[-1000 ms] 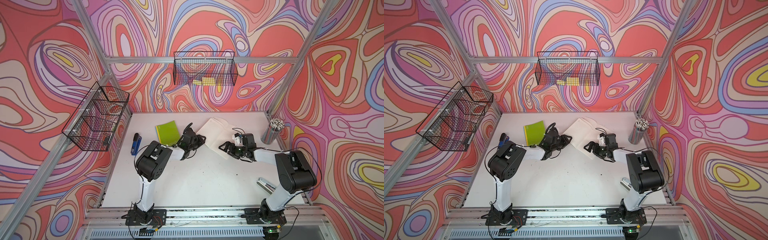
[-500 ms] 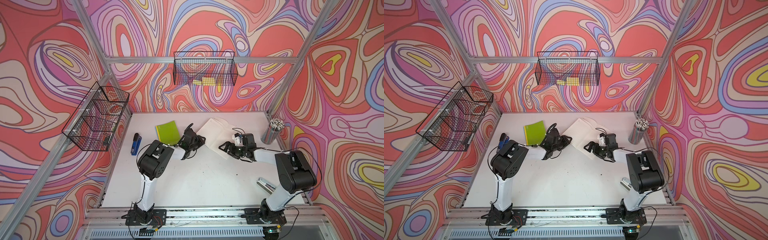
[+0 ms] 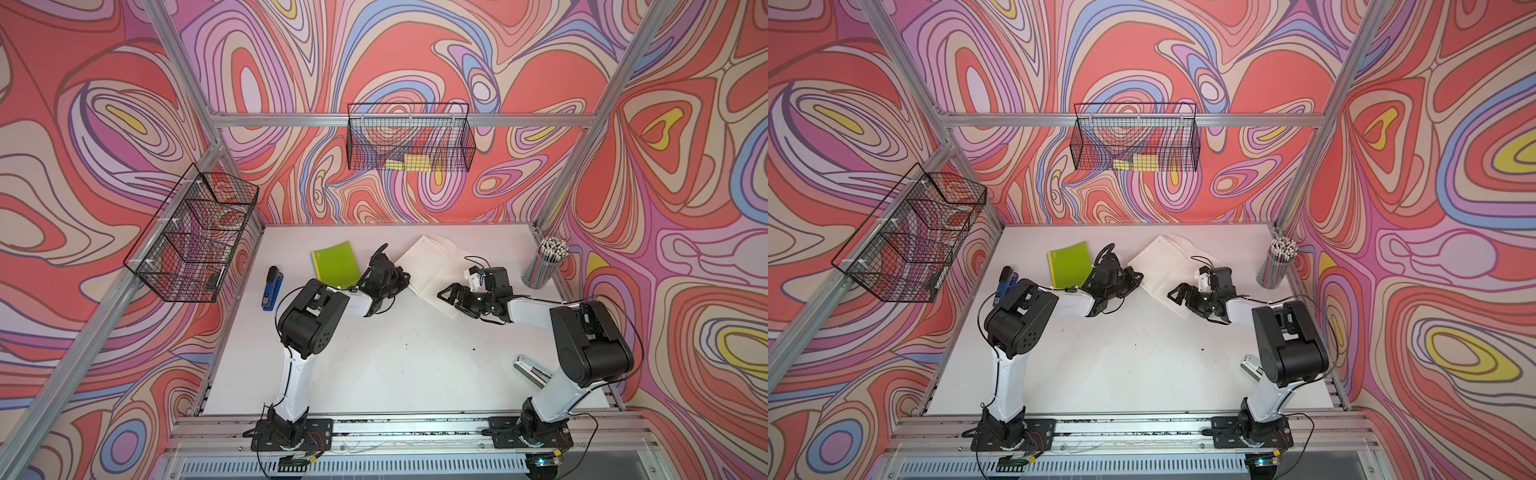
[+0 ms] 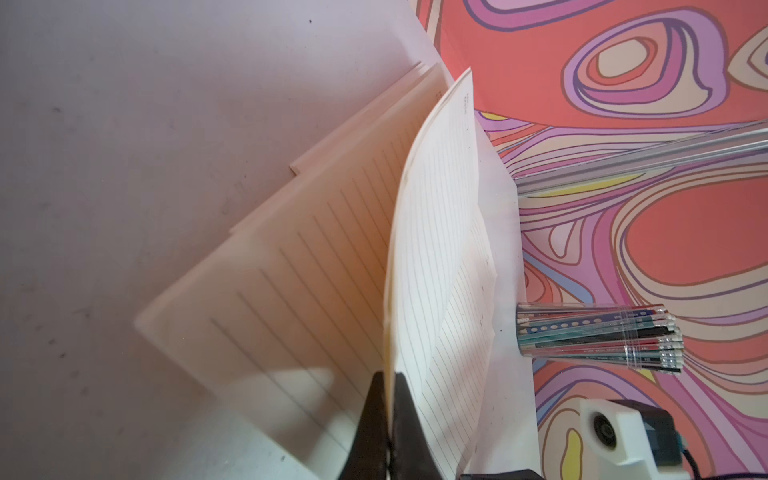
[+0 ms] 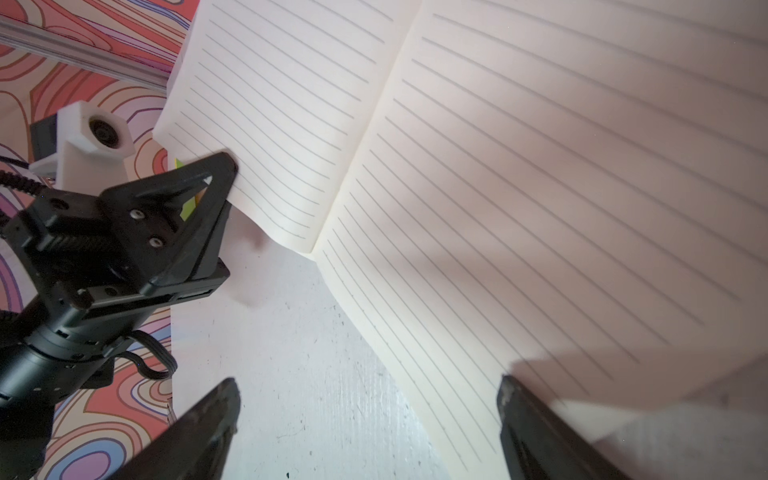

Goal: Close the notebook
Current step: Close the notebook at the center of the board.

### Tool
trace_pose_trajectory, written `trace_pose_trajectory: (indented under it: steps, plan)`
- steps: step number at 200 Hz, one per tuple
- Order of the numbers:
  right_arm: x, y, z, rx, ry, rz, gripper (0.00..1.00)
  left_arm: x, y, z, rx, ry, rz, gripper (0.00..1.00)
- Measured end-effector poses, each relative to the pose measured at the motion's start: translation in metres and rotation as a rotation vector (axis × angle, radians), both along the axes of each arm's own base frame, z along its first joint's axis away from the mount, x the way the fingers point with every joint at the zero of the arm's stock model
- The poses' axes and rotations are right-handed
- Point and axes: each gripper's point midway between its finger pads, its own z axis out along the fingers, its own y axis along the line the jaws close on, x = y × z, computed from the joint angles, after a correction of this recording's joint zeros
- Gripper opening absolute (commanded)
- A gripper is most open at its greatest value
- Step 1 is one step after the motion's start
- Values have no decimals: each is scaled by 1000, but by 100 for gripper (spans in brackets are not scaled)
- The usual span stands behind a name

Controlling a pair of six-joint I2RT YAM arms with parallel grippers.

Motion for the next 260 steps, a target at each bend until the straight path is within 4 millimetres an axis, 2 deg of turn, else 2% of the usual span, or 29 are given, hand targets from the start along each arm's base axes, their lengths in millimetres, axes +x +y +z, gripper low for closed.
trace_pose_trajectory:
  steps: [29,56,88,112,215,260]
  plan:
    - [-8,-2,4,-8,2,-4,99,-8,-1,5,-9,-47,-39,0]
    - [-11,-4,22,-18,-31,-2,98,-26,9,16,5,-70,-60,0]
    - [-13,-5,38,-11,-58,-9,98,-55,35,51,8,-146,-23,0]
    - [-18,-2,45,1,-63,-16,98,-79,60,62,43,-188,46,0]
    - [-78,75,40,53,-14,92,98,-179,119,69,264,-274,213,0]
    - [-87,86,31,69,1,86,98,-209,133,65,364,-279,271,0]
